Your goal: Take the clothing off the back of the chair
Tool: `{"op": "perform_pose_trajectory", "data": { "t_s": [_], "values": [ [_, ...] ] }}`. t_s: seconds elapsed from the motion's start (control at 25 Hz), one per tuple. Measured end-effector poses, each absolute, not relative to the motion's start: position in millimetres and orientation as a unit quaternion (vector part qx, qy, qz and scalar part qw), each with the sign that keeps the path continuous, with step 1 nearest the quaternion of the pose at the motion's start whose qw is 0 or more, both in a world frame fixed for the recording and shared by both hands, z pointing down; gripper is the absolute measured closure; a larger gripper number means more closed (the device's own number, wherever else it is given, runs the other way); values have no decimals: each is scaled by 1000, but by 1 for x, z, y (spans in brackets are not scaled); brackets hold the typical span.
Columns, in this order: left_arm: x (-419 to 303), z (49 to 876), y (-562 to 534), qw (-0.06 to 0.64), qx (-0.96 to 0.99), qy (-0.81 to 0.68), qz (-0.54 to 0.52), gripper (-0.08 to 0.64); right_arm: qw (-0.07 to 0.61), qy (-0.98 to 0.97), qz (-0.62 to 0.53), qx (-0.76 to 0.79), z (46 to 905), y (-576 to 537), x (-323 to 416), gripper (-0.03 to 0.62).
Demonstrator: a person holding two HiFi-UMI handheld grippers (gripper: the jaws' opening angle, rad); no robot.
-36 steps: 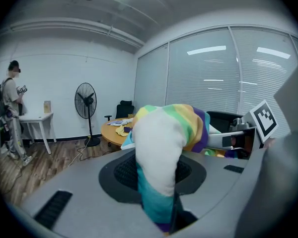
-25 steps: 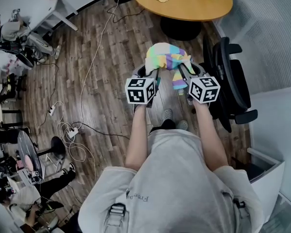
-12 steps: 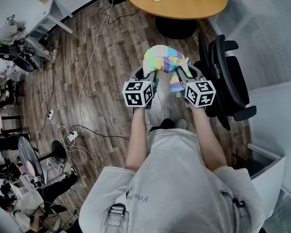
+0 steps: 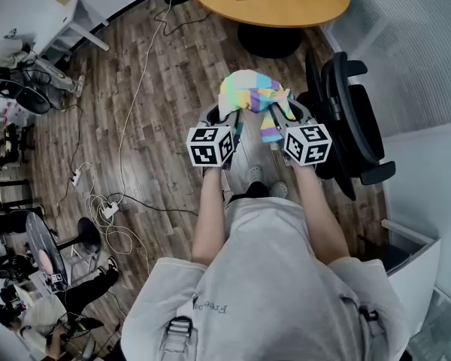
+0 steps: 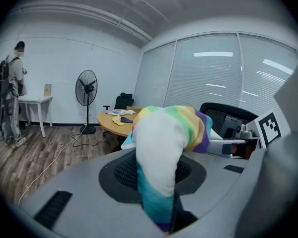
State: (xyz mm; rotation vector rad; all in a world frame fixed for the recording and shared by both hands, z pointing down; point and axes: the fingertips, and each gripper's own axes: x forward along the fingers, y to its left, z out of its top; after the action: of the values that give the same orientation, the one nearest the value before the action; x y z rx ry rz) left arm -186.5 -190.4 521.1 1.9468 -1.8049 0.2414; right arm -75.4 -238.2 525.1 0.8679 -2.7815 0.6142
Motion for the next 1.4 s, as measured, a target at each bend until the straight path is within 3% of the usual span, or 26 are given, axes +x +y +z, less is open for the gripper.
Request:
{"op": "perform_pose_trajectory", "data": {
  "t_s": [1.4],
  "values": [
    [-192,519,-195,232,717,-653,74,433,73,-933,211,282,523,-243,-82,488]
  ]
}}
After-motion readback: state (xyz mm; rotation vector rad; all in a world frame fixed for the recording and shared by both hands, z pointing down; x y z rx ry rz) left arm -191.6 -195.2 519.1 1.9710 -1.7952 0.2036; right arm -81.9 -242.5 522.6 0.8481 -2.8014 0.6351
